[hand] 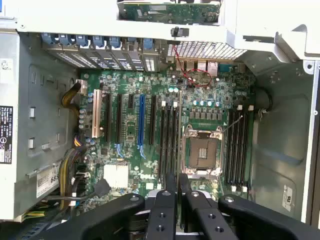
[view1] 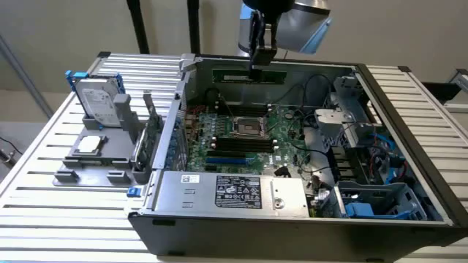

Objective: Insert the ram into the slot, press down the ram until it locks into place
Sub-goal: 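Insert the ram into the slot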

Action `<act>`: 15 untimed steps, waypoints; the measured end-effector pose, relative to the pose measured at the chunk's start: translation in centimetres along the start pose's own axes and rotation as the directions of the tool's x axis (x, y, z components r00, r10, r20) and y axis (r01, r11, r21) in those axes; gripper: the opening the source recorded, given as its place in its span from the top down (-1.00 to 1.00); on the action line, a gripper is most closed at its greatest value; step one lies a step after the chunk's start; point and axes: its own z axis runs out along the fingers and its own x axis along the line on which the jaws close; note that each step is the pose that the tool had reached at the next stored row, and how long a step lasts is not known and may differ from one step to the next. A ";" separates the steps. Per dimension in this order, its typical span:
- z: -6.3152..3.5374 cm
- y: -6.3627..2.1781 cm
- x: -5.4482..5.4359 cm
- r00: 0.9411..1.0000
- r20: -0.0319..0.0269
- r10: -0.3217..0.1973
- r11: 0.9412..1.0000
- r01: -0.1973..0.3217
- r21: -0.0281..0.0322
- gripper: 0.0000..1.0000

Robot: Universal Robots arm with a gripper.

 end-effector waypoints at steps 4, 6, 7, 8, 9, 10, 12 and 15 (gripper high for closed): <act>0.00 0.00 0.0 1.000 0.000 0.000 1.000 0.000 0.000 0.73; 0.00 0.00 0.0 1.000 0.000 0.000 1.000 0.000 0.000 0.73; 0.00 0.00 0.0 1.000 0.000 0.000 1.000 0.000 0.000 0.73; 0.00 0.00 0.0 1.000 0.000 0.000 1.000 0.000 0.000 0.73; 0.00 0.00 0.0 1.000 0.000 0.000 1.000 0.000 0.000 0.73; 0.00 0.00 0.0 1.000 0.000 0.000 1.000 0.000 0.000 0.73; 0.00 0.00 0.0 1.000 0.000 0.000 1.000 0.000 0.000 0.73; 0.17 -0.01 0.0 1.000 0.000 0.002 1.000 -0.002 0.000 0.73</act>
